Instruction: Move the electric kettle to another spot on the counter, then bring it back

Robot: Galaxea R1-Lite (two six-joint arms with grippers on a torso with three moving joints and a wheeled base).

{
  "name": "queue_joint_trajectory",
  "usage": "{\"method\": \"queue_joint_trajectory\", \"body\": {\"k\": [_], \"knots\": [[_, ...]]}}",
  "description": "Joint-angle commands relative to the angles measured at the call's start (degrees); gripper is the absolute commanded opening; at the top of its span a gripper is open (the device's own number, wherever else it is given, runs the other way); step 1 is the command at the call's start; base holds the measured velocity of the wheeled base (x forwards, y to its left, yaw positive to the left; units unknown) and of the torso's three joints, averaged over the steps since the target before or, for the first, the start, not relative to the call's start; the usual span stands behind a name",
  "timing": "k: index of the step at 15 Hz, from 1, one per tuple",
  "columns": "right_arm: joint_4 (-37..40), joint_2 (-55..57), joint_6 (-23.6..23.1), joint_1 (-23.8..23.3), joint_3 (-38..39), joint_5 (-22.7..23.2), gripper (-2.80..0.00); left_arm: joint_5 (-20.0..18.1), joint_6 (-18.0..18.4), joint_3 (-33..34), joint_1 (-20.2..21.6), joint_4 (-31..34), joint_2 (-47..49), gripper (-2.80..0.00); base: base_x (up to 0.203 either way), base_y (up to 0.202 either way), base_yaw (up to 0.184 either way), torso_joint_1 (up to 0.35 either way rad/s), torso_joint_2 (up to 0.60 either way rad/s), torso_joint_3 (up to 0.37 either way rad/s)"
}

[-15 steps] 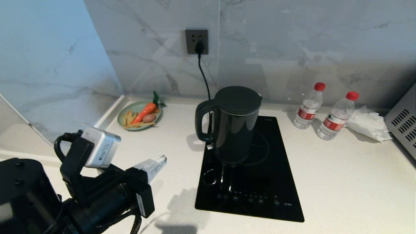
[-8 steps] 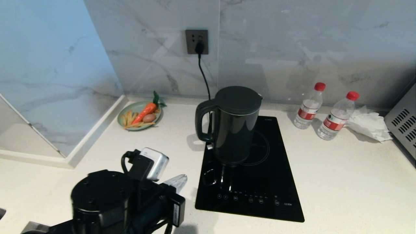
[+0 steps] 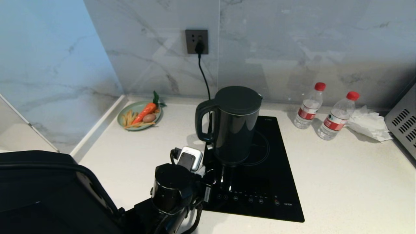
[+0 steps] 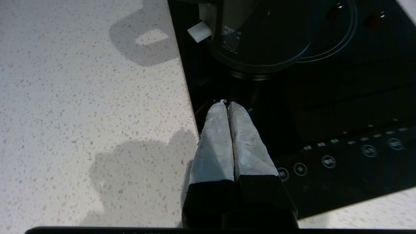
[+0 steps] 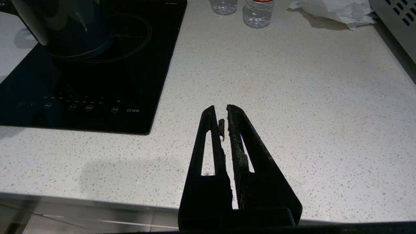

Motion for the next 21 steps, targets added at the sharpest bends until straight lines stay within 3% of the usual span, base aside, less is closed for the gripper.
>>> {"method": "queue_joint_trajectory", "body": {"k": [1,6,12,15,19,20,21], "knots": [[-0.02,0.00,-0.06,0.00,-0.02,0.00,-2.80,0.24,0.84,-2.75,1.27,-0.39,3.68,-2.80,0.000,0.000,0.000,0.000,0.00,0.000],[-0.02,0.00,-0.02,0.00,0.05,0.00,-2.80,0.66,2.19,-10.36,2.71,-0.22,7.98,-2.80,0.000,0.000,0.000,0.000,0.00,0.000],[-0.02,0.00,-0.02,0.00,0.05,0.00,-2.80,-0.05,3.28,-12.52,6.92,-0.33,10.15,-2.80,0.000,0.000,0.000,0.000,0.00,0.000],[-0.02,0.00,-0.02,0.00,0.05,0.00,-2.80,-0.10,5.48,-15.30,9.14,-0.47,11.79,-2.80,0.000,0.000,0.000,0.000,0.00,0.000],[-0.02,0.00,-0.02,0.00,0.03,0.00,-2.80,-0.13,5.49,-13.60,9.93,-0.65,10.39,-2.80,0.000,0.000,0.000,0.000,0.00,0.000],[-0.02,0.00,-0.02,0.00,0.04,0.00,-2.80,-0.18,5.60,-12.22,10.42,-0.56,9.63,0.00,0.000,0.000,0.000,0.000,0.00,0.000],[-0.02,0.00,-0.02,0.00,-0.02,0.00,-2.80,-0.21,6.04,-10.62,10.69,-0.61,9.44,0.00,0.000,0.000,0.000,0.000,0.00,0.000]]}}
